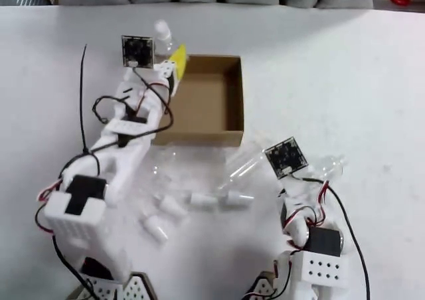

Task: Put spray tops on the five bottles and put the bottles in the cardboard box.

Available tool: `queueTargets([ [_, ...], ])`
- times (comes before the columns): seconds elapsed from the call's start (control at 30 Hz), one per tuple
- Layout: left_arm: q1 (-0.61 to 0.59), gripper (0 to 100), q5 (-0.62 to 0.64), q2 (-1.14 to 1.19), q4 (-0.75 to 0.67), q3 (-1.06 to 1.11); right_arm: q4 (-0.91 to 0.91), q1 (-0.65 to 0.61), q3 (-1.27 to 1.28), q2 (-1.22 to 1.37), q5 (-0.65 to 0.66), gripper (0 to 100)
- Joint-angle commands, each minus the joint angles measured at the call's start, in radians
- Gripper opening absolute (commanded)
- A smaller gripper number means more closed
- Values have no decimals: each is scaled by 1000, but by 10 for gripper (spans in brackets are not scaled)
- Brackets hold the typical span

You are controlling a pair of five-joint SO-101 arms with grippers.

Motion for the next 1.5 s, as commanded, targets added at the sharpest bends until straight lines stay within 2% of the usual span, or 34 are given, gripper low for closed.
queueTargets([
  [0.0, 10, 20, -9, 22, -34, -87, 1, 21, 26, 10, 12, 17],
  [0.23, 8, 20, -6, 119, -40, -141, -1, 19, 26, 10, 12, 17],
  [0.4, 8, 20, -6, 173, -163, -137, -1, 19, 26, 10, 14, 17],
  [0.73, -7, 24, -8, 194, -161, -135, -1, 19, 26, 10, 14, 17],
  [0.93, -13, 144, 0, 186, -123, -124, 1, 21, 26, 10, 14, 17],
  [1.27, -15, 159, -9, 183, -107, -120, 1, 21, 26, 10, 14, 17],
  [1.47, -15, 249, -8, 183, -68, -123, 1, 21, 26, 10, 14, 17],
])
